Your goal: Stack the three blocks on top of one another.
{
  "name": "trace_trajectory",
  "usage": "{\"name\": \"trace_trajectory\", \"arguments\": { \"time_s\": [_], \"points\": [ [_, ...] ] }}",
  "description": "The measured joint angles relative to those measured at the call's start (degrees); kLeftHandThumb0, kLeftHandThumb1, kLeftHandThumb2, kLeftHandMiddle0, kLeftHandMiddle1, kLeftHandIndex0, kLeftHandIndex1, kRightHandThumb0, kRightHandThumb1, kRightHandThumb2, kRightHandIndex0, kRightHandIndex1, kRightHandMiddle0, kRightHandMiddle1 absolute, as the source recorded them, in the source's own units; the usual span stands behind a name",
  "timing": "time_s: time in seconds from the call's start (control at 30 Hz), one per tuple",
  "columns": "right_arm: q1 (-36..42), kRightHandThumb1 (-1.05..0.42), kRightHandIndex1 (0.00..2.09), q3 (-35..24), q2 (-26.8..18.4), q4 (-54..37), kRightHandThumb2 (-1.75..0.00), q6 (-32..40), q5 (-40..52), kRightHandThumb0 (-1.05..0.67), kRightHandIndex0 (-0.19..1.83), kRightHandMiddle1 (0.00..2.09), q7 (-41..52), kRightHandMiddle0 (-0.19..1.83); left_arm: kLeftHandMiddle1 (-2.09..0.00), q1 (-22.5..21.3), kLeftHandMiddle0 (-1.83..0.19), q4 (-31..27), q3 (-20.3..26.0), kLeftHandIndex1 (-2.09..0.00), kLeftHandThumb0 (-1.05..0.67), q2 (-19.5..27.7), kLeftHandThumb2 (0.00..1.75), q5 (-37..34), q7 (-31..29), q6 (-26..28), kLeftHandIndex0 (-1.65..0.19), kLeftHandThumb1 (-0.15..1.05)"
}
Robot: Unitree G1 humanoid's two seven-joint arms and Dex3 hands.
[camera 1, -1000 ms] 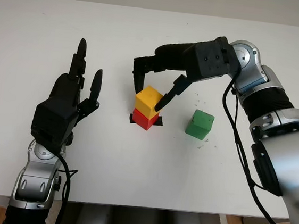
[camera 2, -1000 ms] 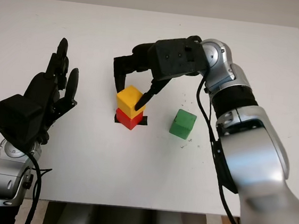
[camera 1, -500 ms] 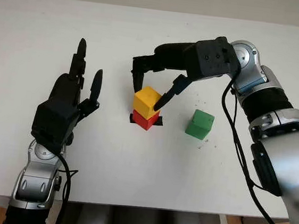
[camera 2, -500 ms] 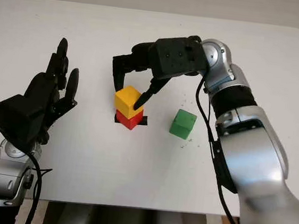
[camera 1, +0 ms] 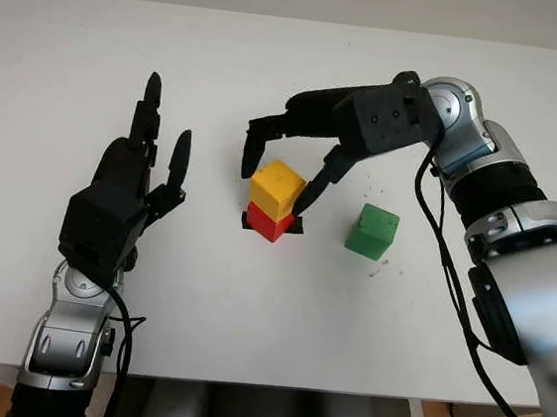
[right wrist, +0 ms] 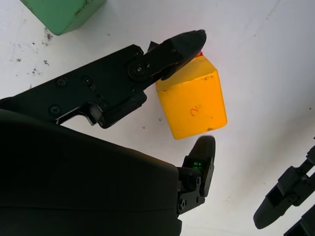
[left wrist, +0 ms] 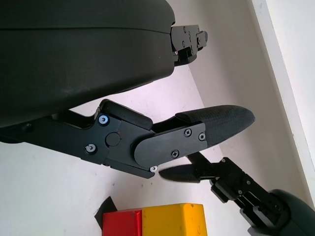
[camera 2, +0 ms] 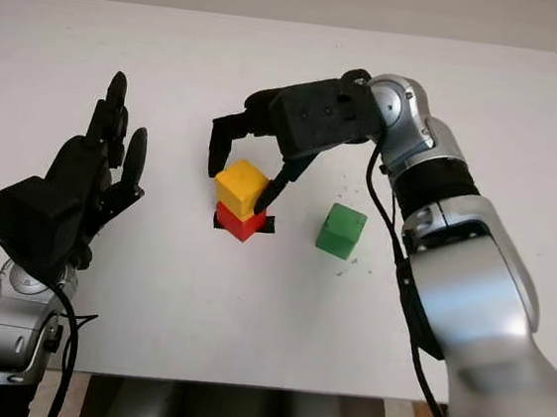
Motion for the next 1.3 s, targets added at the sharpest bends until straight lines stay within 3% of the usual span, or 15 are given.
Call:
{"name": "trace_trajectory", "arguments": {
  "time_s": [0.43,0.57,0.7,1.0,1.3],
  "points": [
    [-0.29,-0.82,0.00,-1.44,-0.76,-0.99,-0.05,2.60,3.95,-0.87,-0.19,0.01,6.74,-0.19,-0.06,-0.01,0.13,0.04,0.00,-0.06,-0.79,0.00,0.71,0.06,0.09,-0.57,0.13,1.05],
    [-0.44,-0.82,0.00,-6.10,-2.26,-4.67,-0.05,6.12,10.45,-0.81,-0.19,0.00,9.16,-0.19,-0.06,-0.01,0.12,0.06,0.00,-0.06,-0.79,-0.01,0.71,0.28,0.46,-0.60,0.13,1.05],
    [0.51,-0.85,0.04,-11.23,-5.25,-11.92,-0.06,12.05,14.75,-0.73,-0.13,0.06,5.63,-0.09,-0.06,0.01,0.12,0.02,0.00,-0.06,-0.80,-0.02,0.71,0.32,0.58,-0.53,0.12,1.05],
    [12.08,-0.92,0.14,-18.81,-13.95,-19.59,-0.07,16.36,20.00,-0.63,0.12,0.14,0.33,0.14,-0.05,1.06,0.12,-0.05,1.36,-0.06,-0.82,-0.01,0.68,-1.06,0.92,-1.77,0.11,1.05],
    [18.45,-0.94,0.16,-18.12,-20.78,-20.55,-0.06,9.57,14.71,-0.59,0.30,0.19,-4.69,0.33,-0.04,1.31,0.17,-0.73,3.02,-0.04,-0.79,0.10,0.71,-3.61,-0.25,-1.02,0.15,1.05]
  ]
}}
